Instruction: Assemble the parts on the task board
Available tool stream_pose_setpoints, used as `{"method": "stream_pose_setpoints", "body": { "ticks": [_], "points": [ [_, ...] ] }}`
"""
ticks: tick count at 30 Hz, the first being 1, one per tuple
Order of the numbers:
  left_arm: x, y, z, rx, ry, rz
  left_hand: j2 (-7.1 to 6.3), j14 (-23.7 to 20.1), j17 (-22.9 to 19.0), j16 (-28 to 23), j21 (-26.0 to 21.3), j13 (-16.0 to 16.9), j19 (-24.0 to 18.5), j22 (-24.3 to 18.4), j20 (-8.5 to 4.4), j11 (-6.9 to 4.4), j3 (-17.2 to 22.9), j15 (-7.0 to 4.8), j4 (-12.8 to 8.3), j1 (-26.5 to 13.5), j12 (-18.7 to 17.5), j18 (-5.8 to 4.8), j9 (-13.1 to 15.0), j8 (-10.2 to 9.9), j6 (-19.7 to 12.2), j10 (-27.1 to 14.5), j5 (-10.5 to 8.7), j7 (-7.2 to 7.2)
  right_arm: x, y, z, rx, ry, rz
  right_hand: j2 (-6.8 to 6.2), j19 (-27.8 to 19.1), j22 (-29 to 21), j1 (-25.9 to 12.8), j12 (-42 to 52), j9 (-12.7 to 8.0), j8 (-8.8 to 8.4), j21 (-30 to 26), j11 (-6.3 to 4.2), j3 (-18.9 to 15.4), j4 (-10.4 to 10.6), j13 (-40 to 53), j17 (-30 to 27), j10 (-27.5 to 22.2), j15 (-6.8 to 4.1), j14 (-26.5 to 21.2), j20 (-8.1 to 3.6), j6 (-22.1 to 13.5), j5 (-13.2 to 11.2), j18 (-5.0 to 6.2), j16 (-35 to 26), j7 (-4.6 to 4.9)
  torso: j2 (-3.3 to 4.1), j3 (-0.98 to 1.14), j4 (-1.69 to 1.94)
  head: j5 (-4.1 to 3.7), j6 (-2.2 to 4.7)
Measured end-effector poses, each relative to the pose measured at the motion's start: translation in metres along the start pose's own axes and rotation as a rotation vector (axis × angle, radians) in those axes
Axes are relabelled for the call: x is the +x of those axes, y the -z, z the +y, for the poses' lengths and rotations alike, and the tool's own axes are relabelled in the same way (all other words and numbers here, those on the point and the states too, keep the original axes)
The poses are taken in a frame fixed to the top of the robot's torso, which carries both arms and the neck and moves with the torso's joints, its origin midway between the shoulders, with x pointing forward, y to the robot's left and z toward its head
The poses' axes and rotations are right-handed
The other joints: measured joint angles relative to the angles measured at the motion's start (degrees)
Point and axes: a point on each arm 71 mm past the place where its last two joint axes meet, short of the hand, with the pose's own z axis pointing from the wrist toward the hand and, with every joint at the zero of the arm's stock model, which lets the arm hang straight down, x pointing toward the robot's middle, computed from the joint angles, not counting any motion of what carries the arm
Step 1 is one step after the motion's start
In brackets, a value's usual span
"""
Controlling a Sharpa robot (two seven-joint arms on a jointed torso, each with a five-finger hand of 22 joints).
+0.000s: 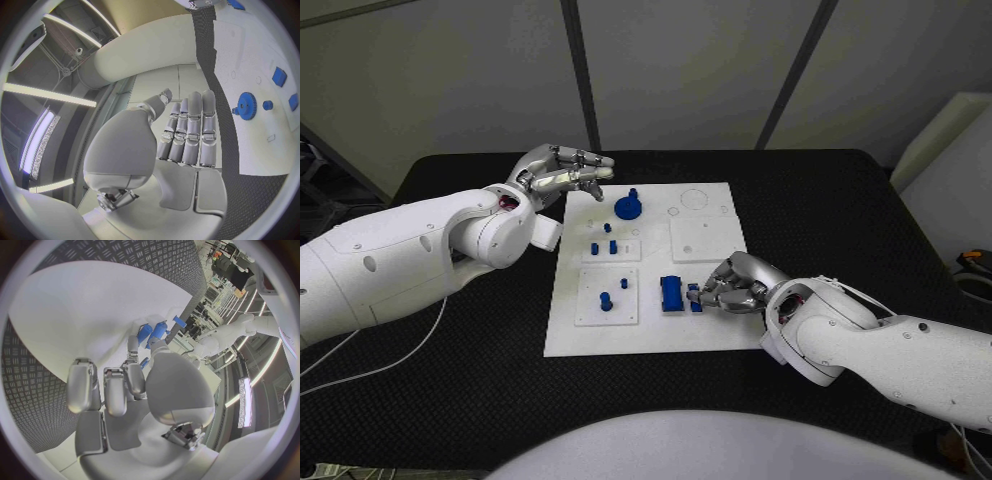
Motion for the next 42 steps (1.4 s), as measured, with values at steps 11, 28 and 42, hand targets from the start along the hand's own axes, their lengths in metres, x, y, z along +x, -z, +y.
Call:
{"method": "stream_pose_setpoints", "body": {
  "ticks": [11,28,42],
  "points": [
    [0.000,0.000,0.000,0.000,0.000,0.000,0.00,0.00,0.00,0.00,0.00,0.00,0.00,0.00,0.00,0.00,0.00,0.00,0.00,0.00,0.00,0.01,0.00,0.00,0.00,0.00,0.00,0.00,-0.003,0.004,-0.002,-0.010,0.009,-0.008,1.02,0.00,-0.01,-1.90,0.00,0.42,0.65,0.00,0.00,-2.37,0.05,0.00,0.02,0.00,0.00,0.00,0.00,-0.01,-3.65,0.00,0.22,0.00,-0.01,-0.02,0.01,-0.09,-0.10],
    [-0.001,0.000,0.000,-0.001,-0.001,-0.002,0.00,0.00,0.00,0.00,0.00,0.00,0.00,0.00,0.00,0.00,0.00,0.00,0.00,0.00,0.00,0.00,0.00,0.00,0.00,0.00,0.00,0.00,-0.009,0.013,-0.008,-0.052,0.042,-0.001,1.32,0.00,-0.01,3.42,0.00,1.02,1.32,0.00,0.00,-3.66,-3.56,0.01,0.03,-0.01,0.00,0.00,0.00,-0.42,-10.75,0.00,0.22,0.01,-0.06,-0.03,0.00,-0.25,0.07],
    [-0.001,0.000,0.000,-0.001,-0.001,-0.003,0.00,0.00,-0.15,0.00,0.00,0.06,0.00,-0.09,0.00,-0.21,0.00,0.00,0.00,0.00,0.00,0.00,0.00,0.00,0.00,-0.21,0.00,0.00,-0.007,0.010,-0.007,-0.073,0.068,0.014,1.55,-0.01,-0.02,3.94,0.00,1.01,1.56,0.00,0.00,-3.82,-3.72,0.03,0.03,-0.01,0.00,0.00,0.01,-0.42,-10.96,0.00,0.22,0.01,0.02,-0.01,0.03,-0.33,-0.10]
  ]
}}
